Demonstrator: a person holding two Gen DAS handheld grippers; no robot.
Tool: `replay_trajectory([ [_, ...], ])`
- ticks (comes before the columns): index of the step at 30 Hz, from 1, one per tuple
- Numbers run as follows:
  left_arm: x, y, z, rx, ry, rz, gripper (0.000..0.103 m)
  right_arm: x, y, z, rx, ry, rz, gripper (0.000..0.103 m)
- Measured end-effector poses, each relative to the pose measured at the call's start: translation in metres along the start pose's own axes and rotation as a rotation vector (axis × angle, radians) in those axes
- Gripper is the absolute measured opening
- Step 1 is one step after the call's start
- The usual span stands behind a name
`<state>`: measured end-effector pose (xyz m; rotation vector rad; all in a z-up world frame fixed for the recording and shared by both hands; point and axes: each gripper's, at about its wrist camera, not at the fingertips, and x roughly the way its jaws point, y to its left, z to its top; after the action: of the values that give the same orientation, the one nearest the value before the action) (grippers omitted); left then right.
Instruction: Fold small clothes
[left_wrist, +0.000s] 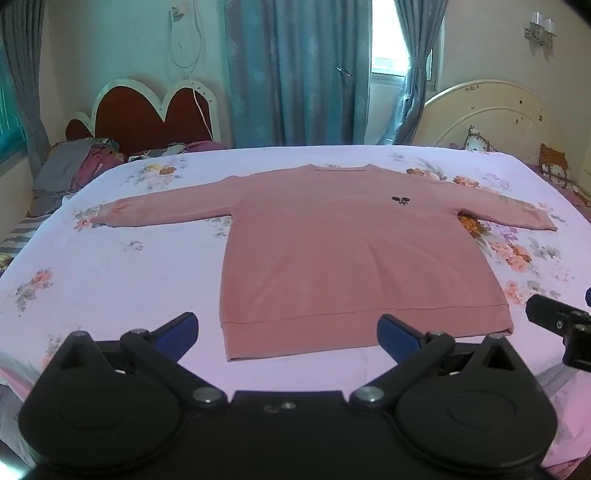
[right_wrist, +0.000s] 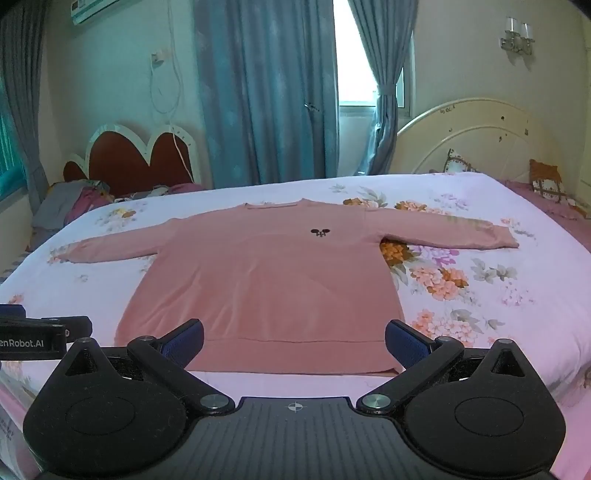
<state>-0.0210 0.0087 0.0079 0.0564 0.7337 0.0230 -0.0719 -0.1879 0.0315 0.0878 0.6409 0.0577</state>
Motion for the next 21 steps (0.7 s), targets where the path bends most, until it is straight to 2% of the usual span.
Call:
replay_trajectory([
  [21,0.007,0.010,0.004,0.000,0.006,0.016,0.103,0.011,0.009,0.008,-0.017,-0.002,0.001,0.103],
])
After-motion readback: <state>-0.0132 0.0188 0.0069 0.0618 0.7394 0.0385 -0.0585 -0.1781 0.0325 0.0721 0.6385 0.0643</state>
